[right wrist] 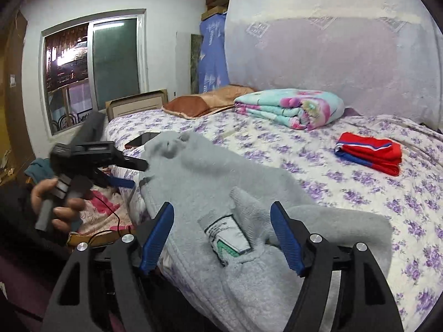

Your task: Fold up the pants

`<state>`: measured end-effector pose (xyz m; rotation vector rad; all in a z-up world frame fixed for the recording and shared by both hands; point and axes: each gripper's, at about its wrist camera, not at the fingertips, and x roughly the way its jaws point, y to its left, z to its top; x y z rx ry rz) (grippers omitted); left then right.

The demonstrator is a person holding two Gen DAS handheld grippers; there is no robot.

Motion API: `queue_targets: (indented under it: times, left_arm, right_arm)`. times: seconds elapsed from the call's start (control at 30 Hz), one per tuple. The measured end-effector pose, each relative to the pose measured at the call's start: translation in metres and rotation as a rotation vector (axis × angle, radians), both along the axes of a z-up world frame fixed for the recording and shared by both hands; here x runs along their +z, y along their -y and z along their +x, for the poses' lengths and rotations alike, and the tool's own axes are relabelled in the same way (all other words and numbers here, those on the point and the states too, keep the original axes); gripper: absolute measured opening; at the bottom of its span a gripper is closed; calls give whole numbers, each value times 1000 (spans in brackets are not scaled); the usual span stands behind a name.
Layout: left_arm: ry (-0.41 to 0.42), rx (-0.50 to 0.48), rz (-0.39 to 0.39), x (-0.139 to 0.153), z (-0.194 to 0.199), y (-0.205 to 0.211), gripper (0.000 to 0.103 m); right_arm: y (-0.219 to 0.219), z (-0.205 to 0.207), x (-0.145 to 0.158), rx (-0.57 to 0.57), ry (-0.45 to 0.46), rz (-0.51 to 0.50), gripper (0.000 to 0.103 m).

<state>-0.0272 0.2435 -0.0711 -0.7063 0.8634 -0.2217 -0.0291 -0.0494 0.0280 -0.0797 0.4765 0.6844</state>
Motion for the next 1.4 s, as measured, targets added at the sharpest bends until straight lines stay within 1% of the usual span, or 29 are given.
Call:
queue_targets:
  times: [0.13, 0.17, 0.23, 0.27, 0.33, 0.37, 0.4, 0.43, 0.5, 0.53, 0.6, 0.67, 0.73, 0.8, 0.9, 0.93, 0.97, 1.0, 1.03, 1.07, 1.1, 1.13, 1.17, 1.2, 1.23, 1.27, 1.3, 1.33, 1.4]
  left_arm:
    - [61, 0, -119, -1, 25, -1, 98]
    - [71, -3, -176, -2, 33, -3, 98]
    - [62, -8, -260, -9, 47, -6, 98]
    - [47, -5, -292, -15, 55, -9, 98]
    - [61, 19, -315, -13, 55, -10, 98]
    - [64, 18, -305, -13, 55, -8, 98]
    - [78, 29, -298, -12, 51, -7, 94]
    - [92, 38, -288, -10, 48, -6, 79]
    - [105, 37, -228, -6, 43, -3, 58]
    - [115, 40, -203, -2, 41, -2, 50]
    - [142, 52, -117, 11, 34, 5, 44]
    - [190, 54, -5, 31, 25, 21, 42]
    - [239, 47, 85, 51, 19, 39, 40]
    - [305, 6, 169, 76, 4, 61, 40]
    - [428, -127, 351, 123, -20, 122, 40]
    - [470, -188, 404, 136, -28, 147, 40]
    - [510, -288, 449, 146, -40, 180, 40]
    - [515, -367, 493, 149, -45, 206, 44]
    - [506, -448, 534, 145, -49, 231, 56]
    - [473, -572, 530, 131, -52, 260, 64]
    - [419, -667, 519, 116, -48, 280, 77]
    - [323, -782, 516, 89, -41, 304, 80]
    - [261, -835, 511, 73, -36, 314, 79]
    - [224, -868, 494, 61, -32, 319, 79]
    - [225, -872, 478, 58, -32, 319, 83]
    - [239, -875, 424, 63, -32, 312, 87]
    - [252, -878, 393, 67, -33, 307, 91]
    - [268, -876, 368, 73, -35, 302, 92]
    - [266, -851, 382, 77, -31, 298, 92]
  right_arm:
    - [10, -3, 1, -22, 2, 6, 73]
    - [14, -4, 1, -33, 1, 11, 73]
    - [21, -5, 0, -52, -8, 27, 73]
    - [24, -5, 0, -61, -12, 34, 73]
    - [28, -3, -2, -78, -19, 42, 73]
    - [30, -3, -3, -84, -20, 45, 73]
    - [32, -3, -3, -89, -21, 47, 73]
    - [35, -2, -3, -97, -20, 52, 73]
    - [41, -3, -3, -114, -15, 69, 73]
    - [48, -3, -2, -130, -13, 83, 73]
    - [62, -3, 0, -167, -11, 116, 73]
    - [75, -2, 0, -203, -15, 145, 73]
    - [94, -2, -1, -257, -17, 175, 73]
    - [110, -2, -2, -298, -28, 199, 73]
    - [141, -5, 0, -382, -23, 238, 73]
    - [152, -7, 3, -417, -10, 250, 73]
    - [163, -11, 6, -450, 8, 260, 73]
    - [173, -15, 9, -482, 25, 269, 73]
    - [181, -19, 10, -504, 33, 275, 73]
    - [187, -20, 10, -518, 32, 281, 73]
    - [194, -21, 7, -533, 16, 292, 74]
    - [200, -23, 4, -540, -7, 303, 75]
    - [202, -22, 0, -537, -26, 311, 76]
    - [204, -22, -4, -527, -51, 324, 77]
    - [205, -22, -9, -512, -79, 337, 79]
    - [205, -21, -12, -491, -101, 347, 80]
    - [204, -18, -14, -463, -120, 361, 83]
    - [202, -15, -13, -437, -133, 375, 86]
    - [193, -9, -9, -361, -161, 418, 91]
